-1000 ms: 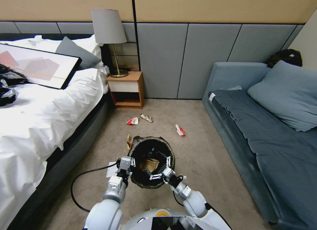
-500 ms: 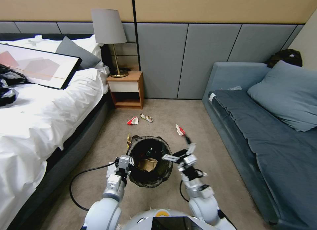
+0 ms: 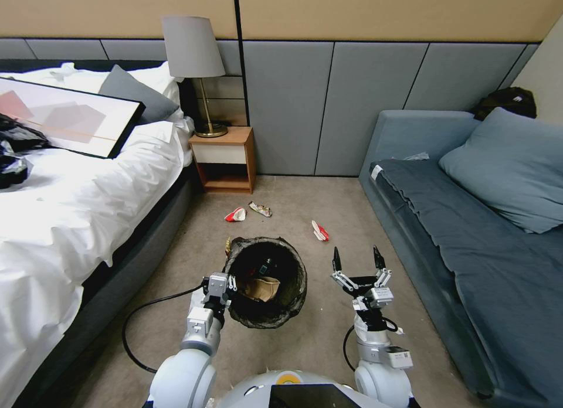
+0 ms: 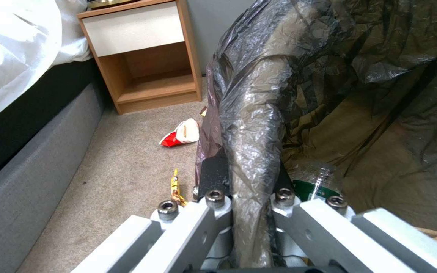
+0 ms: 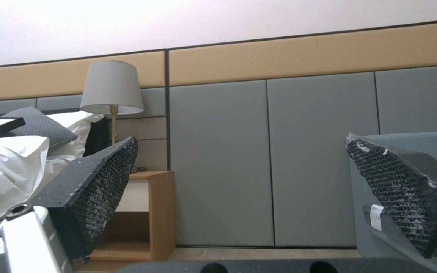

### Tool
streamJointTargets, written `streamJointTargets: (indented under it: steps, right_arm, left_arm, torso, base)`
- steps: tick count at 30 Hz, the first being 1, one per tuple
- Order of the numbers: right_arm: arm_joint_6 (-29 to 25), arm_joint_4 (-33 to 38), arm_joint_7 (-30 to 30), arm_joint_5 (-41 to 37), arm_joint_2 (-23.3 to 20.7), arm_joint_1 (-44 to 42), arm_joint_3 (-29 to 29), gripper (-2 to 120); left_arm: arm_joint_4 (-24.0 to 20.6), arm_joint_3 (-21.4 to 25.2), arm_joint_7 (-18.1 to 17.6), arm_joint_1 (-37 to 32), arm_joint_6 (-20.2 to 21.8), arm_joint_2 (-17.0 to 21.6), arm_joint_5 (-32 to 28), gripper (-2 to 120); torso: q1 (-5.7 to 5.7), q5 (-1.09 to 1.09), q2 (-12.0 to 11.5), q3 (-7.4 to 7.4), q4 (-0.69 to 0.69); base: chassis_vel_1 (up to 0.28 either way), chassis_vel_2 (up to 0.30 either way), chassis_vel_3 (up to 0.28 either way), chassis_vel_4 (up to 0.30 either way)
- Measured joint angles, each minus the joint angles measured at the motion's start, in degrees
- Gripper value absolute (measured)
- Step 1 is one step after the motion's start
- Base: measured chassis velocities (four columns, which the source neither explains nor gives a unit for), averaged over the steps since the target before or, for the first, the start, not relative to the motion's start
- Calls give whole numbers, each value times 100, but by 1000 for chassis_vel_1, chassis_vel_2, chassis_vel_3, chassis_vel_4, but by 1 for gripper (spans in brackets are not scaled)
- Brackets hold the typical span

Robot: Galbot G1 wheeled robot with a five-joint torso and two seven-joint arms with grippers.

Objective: Pick up the trash bin, then pick up the garbage from the floor and place it into the trash bin.

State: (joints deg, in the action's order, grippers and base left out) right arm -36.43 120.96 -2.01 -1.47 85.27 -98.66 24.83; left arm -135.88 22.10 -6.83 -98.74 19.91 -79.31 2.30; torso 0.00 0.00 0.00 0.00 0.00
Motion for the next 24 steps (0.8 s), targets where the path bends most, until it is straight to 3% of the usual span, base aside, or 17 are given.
streamJointTargets:
  steps: [13,24]
  right_arm:
    - [-19,-164,17,-37,17,162,16,100]
    - [43,-147,22,-51,-21,238,0,100]
  left_arm:
    - [50,-11,-3,-29,-32,-3,25,1]
    - [41,-29,1,-45,-42,-2,57,1]
  torso:
    - [0,0,0,0,0]
    - [0,0,0,0,0]
  base:
    - [-6,4,6,-6]
    - [-194,195,196,-180]
